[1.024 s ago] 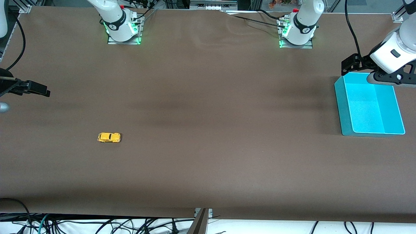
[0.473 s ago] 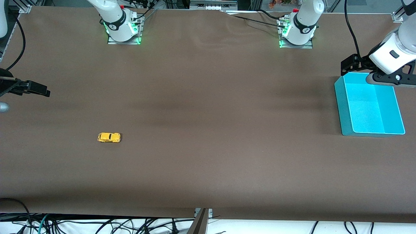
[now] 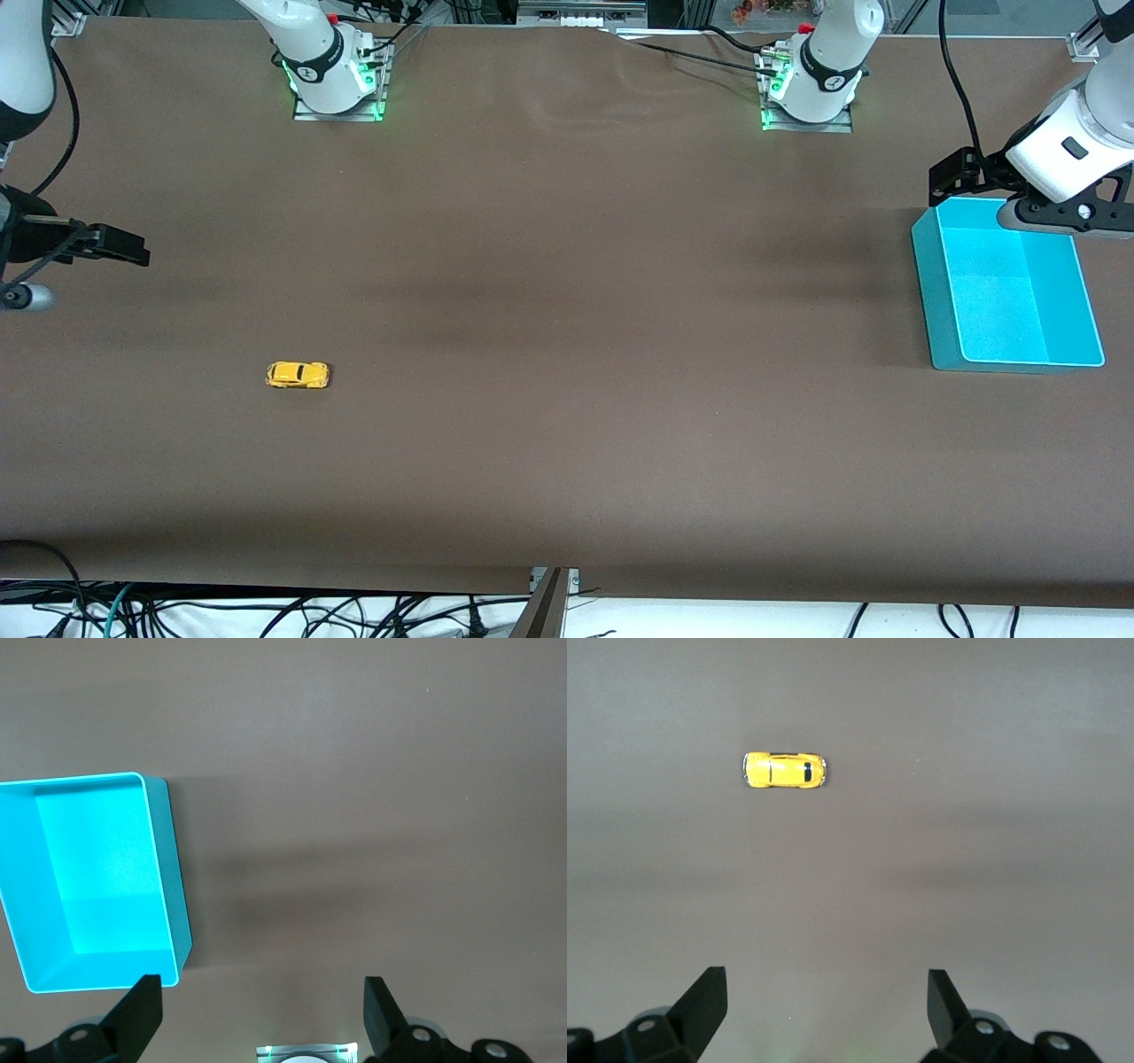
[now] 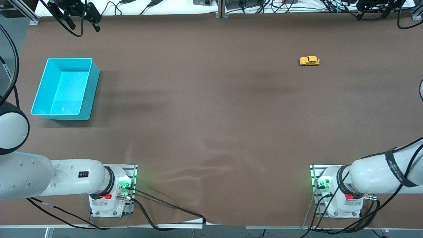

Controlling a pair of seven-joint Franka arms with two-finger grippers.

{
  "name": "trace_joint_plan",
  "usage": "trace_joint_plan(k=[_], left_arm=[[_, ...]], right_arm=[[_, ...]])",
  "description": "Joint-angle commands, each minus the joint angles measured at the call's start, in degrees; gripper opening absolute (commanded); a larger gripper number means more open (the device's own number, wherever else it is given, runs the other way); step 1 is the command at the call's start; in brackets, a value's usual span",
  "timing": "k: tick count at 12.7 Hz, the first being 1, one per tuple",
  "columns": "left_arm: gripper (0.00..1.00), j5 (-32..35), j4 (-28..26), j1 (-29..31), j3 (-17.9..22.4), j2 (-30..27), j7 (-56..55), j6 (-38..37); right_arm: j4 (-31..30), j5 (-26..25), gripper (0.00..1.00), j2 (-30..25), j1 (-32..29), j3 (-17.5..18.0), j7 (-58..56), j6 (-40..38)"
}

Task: Wind and store yellow beetle car
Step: 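Reach the right gripper over the yellow beetle car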

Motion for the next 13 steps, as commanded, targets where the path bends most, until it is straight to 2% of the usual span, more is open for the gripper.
trace_joint_plan(k=[1, 4, 13], left_arm=[[1.0, 1.53, -0.86, -0.3, -0.08, -1.02, -0.48, -0.03], [1.0, 1.53, -0.86, -0.3, -0.08, -1.02, -0.48, -0.03], [1.0, 1.53, -0.86, -0.3, -0.08, -0.94, -0.48, -0.03]], right_arm=[[0.76, -1.06, 1.0, 1.33, -0.17, 0.06, -7.88, -0.62], [0.59, -0.97, 1.0, 3.08, 0.01, 0.06, -25.99, 0.78], [0.15, -0.27, 1.0, 14.15, 2.73, 0.24, -60.18, 11.85]])
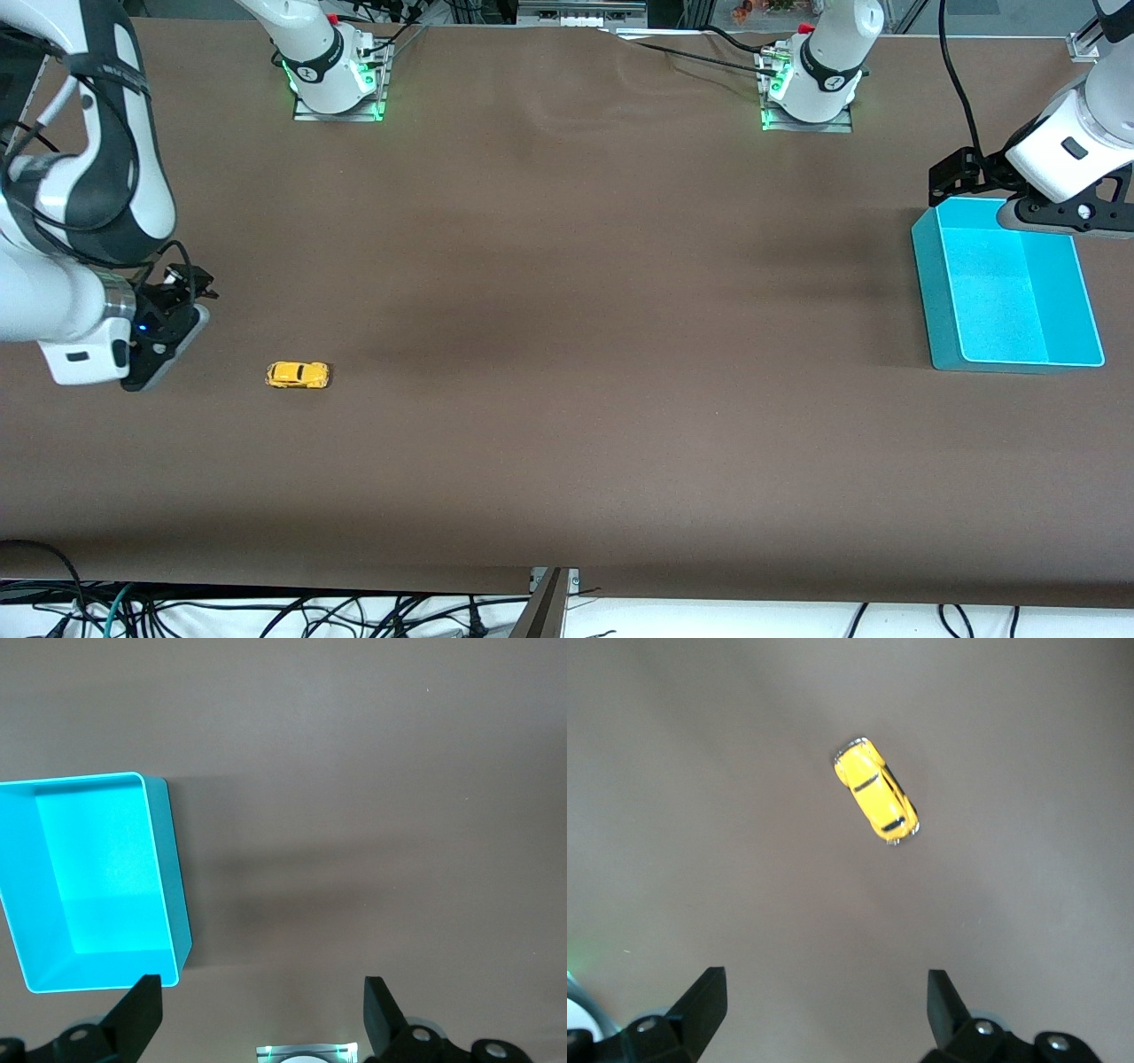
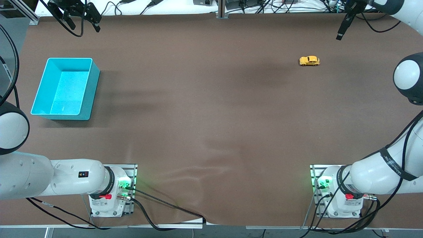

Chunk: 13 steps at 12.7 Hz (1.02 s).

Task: Wind and store yellow beetle car
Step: 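Reach the right gripper over the yellow beetle car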

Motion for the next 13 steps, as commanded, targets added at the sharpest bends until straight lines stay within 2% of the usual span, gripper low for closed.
trace_joint_plan(k=[1, 7, 10, 13], left_arm=[[1.0, 1.53, -0.84, -0.3, -0.08, -0.94, -0.48, -0.03], [1.0, 2.22, -0.84, -0.3, -0.08, -0.85, -0.48, -0.03], [1.0, 2.49, -0.84, -0.3, -0.08, -0.85, -0.48, -0.03], [1.0, 2.49, -0.84, -0.3, -0.16, -0.85, -0.48, -0.03]], right_arm=[[0.31, 0.12, 1.0, 2.33, -0.09, 0.07, -10.57, 3.52], [-1.36, 6.53, 1.0, 9.88, -0.62, 0.15, -27.65, 14.67], [-5.48, 7.5, 1.0, 10.6, -0.18, 0.15, -33.45, 22.23], [-9.17, 7.5, 0.99, 10.6, 0.43, 0.15, -33.64, 27.42]])
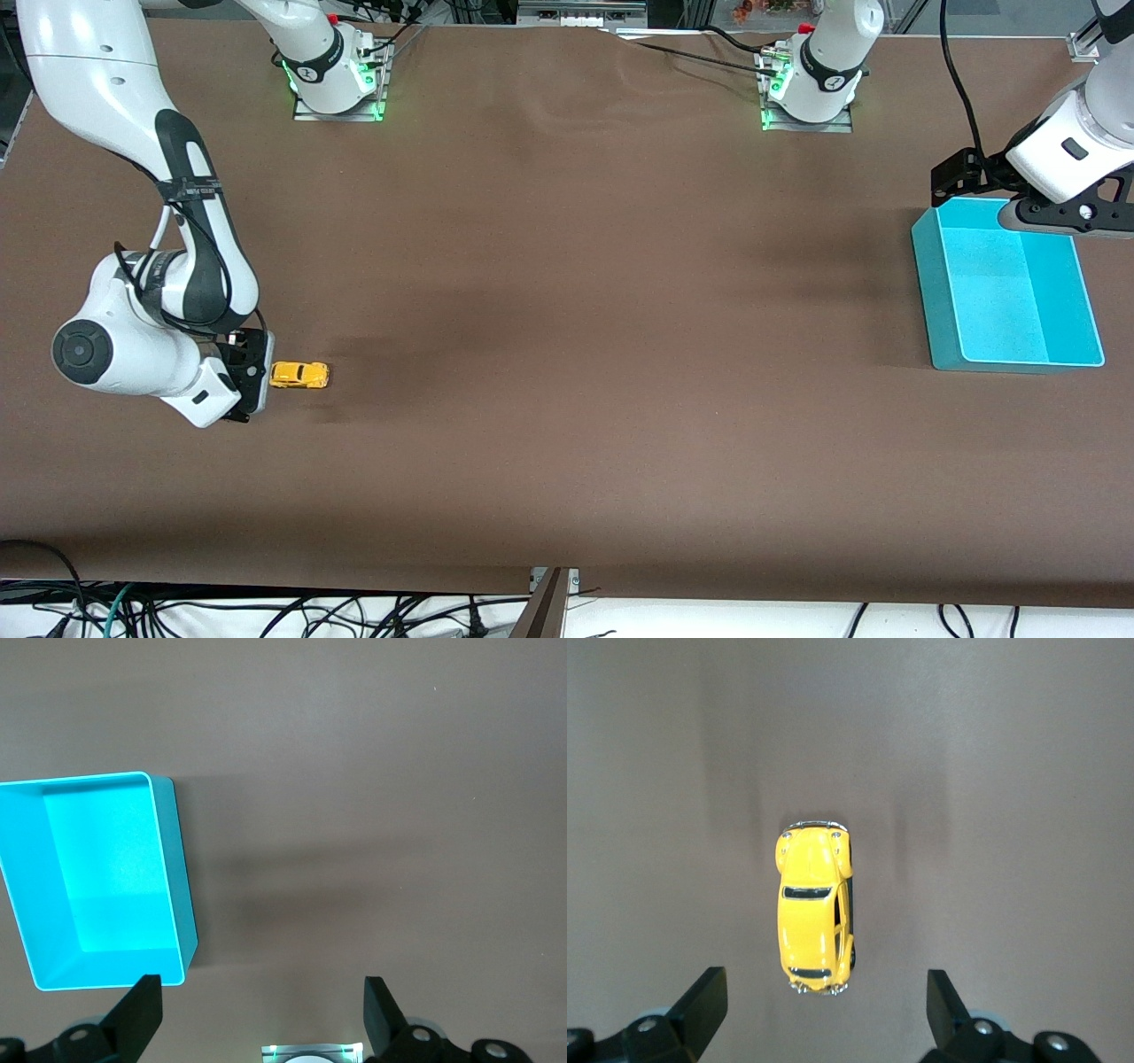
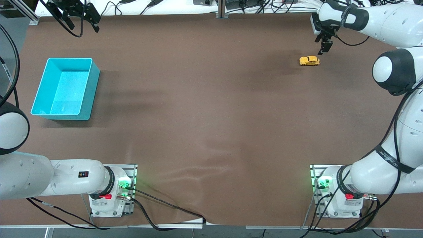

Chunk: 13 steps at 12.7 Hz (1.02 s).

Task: Wind and store yellow beetle car
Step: 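Lower the right gripper and close it on the car's body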

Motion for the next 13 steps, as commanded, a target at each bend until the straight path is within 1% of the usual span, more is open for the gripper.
trace_joint_plan(k=[1, 4, 7, 10, 13], left_arm=[[1.0, 1.73, -0.79, -0.3, -0.16, -0.85, -0.48, -0.03], [1.0, 1.73, -0.79, -0.3, -0.07, -0.85, -0.48, -0.03], [1.0, 1.73, -0.79, -0.3, -0.07, -0.76, -0.56, -0.03], [1.0, 1.73, -0.79, -0.3, -0.07, -0.76, -0.56, -0.03], [1.0, 1.73, -0.79, -0.3, -0.16, -0.76, -0.48, 0.06]], right_arm=[[-4.74, 0.8, 0.99, -1.45, 0.39, 0.22, -1.64, 5.05], [-8.43, 0.89, 0.99, -1.54, 0.39, 0.93, -1.99, 10.68], [-10.11, 0.89, 0.99, -1.8, 0.39, 1.54, -2.35, 12.62], [-10.9, 0.89, 0.97, -2.15, 0.39, 1.54, -2.52, 12.72], [-14.05, 0.89, 0.94, -3.64, 0.39, 1.54, -3.93, 15.52]])
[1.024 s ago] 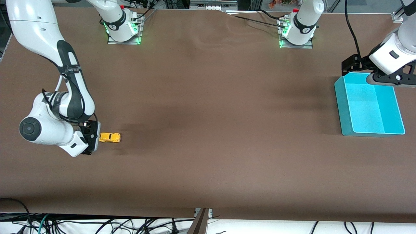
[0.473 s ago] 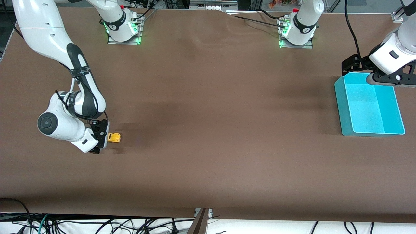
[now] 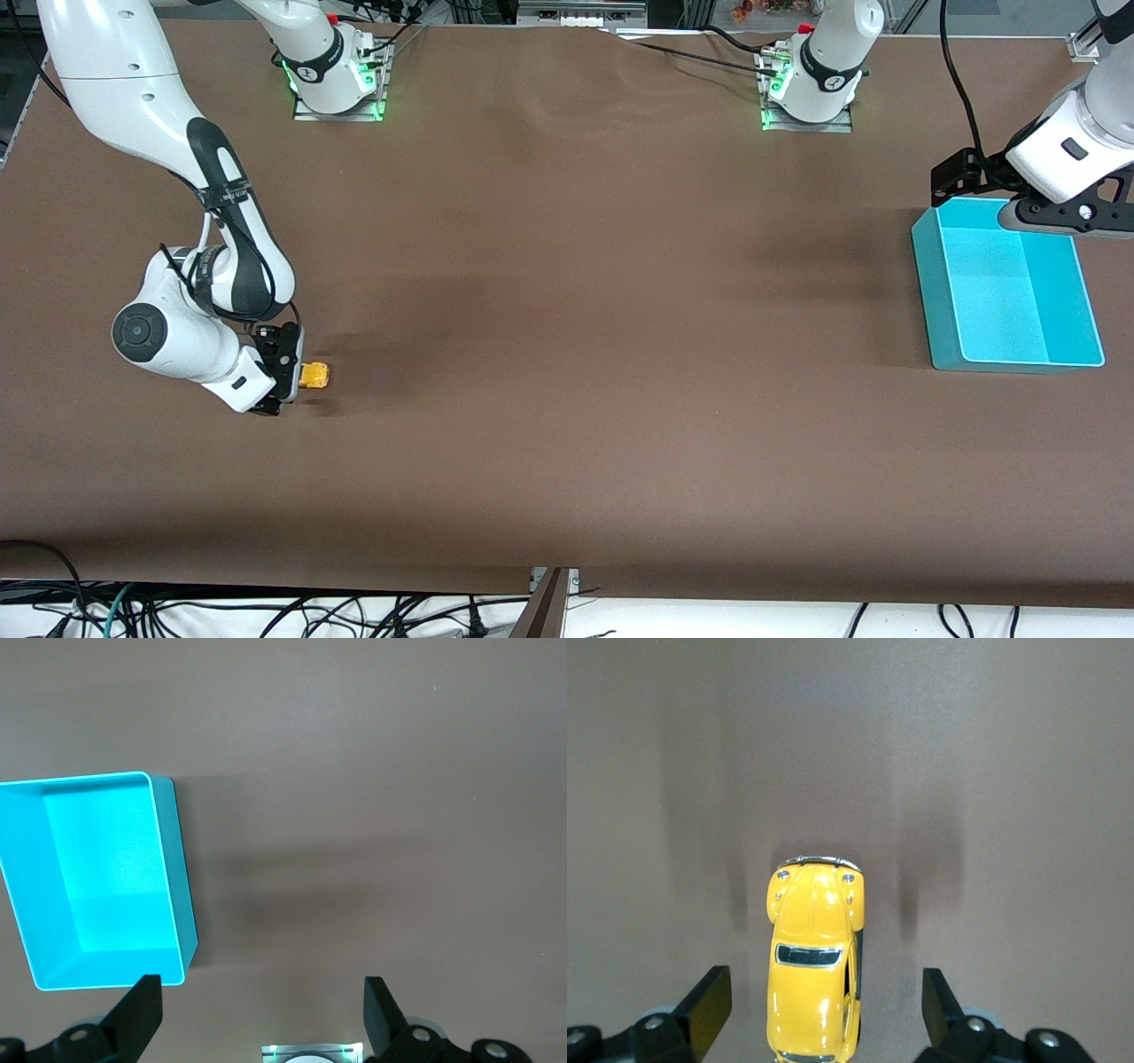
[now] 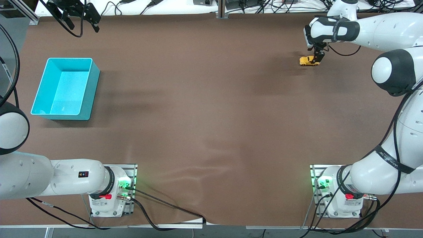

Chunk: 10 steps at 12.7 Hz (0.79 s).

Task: Wind and store yellow beetle car
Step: 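Lower the right gripper and close it on the car's body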

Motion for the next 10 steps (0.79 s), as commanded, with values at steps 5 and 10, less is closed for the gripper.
trace_joint_plan(k=[5, 10], left_arm=[[1.0, 0.93, -4.19, 0.4, 0.28, -1.29, 0.4, 5.15], [1.0, -1.18, -6.31, 1.55, 0.63, -2.69, 2.16, 7.18]], right_arm=[[-6.61, 0.88, 0.8, -4.66, -0.33, 0.26, -2.19, 3.09], [-6.7, 0.8, 0.49, -4.67, -0.33, 0.17, -2.19, 3.09]])
